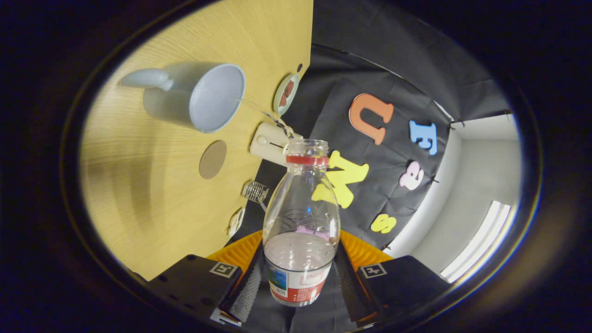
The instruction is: Take the bottle from table, then pour the juice into the cup, finally place the bottle on the coaster
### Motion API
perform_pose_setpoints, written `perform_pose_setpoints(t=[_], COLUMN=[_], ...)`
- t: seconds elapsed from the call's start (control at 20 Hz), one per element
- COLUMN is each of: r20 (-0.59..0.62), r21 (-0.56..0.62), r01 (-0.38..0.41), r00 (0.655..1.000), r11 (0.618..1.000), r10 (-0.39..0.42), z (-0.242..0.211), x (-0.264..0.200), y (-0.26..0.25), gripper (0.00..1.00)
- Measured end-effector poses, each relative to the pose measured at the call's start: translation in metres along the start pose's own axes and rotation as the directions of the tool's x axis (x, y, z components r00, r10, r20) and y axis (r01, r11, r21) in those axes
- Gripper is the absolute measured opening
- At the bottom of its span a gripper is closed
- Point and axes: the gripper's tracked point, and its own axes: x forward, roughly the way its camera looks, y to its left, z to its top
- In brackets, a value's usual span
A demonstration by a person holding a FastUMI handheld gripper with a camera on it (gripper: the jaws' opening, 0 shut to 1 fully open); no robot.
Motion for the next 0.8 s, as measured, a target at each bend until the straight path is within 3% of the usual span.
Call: perform_pose_setpoints(t=[0.8], r20=[-0.009], r21=[-0.063], r01=[0.01], r00=[1.0], r11=[0.998], r10=[-0.011], z=[0.0069], x=[-0.0005], y=[-0.005], gripper=[0.81])
